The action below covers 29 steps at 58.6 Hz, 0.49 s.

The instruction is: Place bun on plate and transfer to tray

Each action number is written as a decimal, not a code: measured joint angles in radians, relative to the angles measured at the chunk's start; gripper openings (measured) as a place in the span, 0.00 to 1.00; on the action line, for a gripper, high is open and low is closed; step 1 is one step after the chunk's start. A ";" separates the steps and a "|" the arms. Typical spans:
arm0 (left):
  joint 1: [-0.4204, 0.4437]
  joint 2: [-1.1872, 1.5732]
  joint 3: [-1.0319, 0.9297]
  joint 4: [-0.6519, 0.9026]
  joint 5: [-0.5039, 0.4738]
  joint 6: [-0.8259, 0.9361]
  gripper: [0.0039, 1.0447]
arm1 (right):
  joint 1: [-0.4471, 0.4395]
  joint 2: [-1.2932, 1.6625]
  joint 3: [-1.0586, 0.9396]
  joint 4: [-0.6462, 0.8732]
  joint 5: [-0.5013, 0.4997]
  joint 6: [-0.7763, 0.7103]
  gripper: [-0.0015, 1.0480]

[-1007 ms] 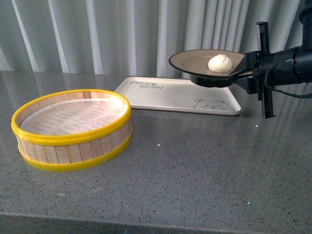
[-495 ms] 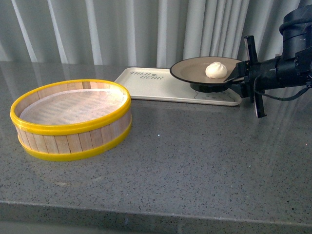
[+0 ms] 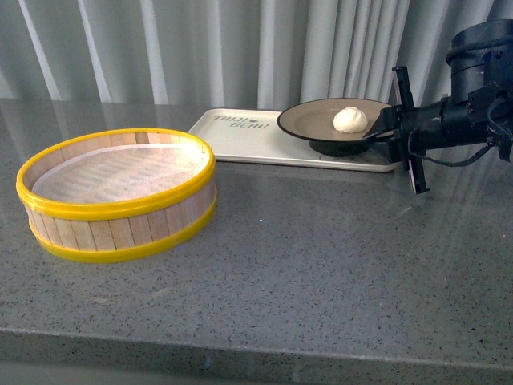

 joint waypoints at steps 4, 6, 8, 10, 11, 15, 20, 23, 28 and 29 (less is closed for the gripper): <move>0.000 0.000 0.000 0.000 0.000 0.000 0.94 | 0.000 0.004 0.006 -0.001 -0.002 -0.002 0.03; 0.000 0.000 0.000 0.000 0.000 0.000 0.94 | 0.000 0.005 0.008 -0.004 -0.003 -0.003 0.03; 0.000 0.000 0.000 0.000 0.000 0.000 0.94 | 0.001 0.006 0.010 -0.007 -0.003 -0.004 0.03; 0.000 0.000 0.000 0.000 0.000 0.000 0.94 | 0.002 0.008 0.010 -0.011 -0.002 -0.006 0.03; 0.000 0.000 0.000 0.000 0.000 0.000 0.94 | 0.002 0.008 0.010 -0.013 -0.002 -0.008 0.03; 0.000 0.000 0.000 0.000 0.000 0.000 0.94 | 0.003 0.012 0.010 -0.012 -0.002 -0.008 0.03; 0.000 0.000 0.000 0.000 0.000 0.000 0.94 | 0.003 0.014 0.010 -0.011 -0.002 -0.010 0.03; 0.000 0.000 0.000 0.000 0.000 0.000 0.94 | 0.003 0.014 0.010 -0.011 -0.002 -0.013 0.03; 0.000 0.000 0.000 0.000 0.000 0.000 0.94 | 0.003 0.014 0.010 -0.011 -0.002 -0.015 0.03; 0.000 0.000 0.000 0.000 0.000 0.000 0.94 | 0.003 0.014 0.010 -0.011 -0.002 -0.015 0.03</move>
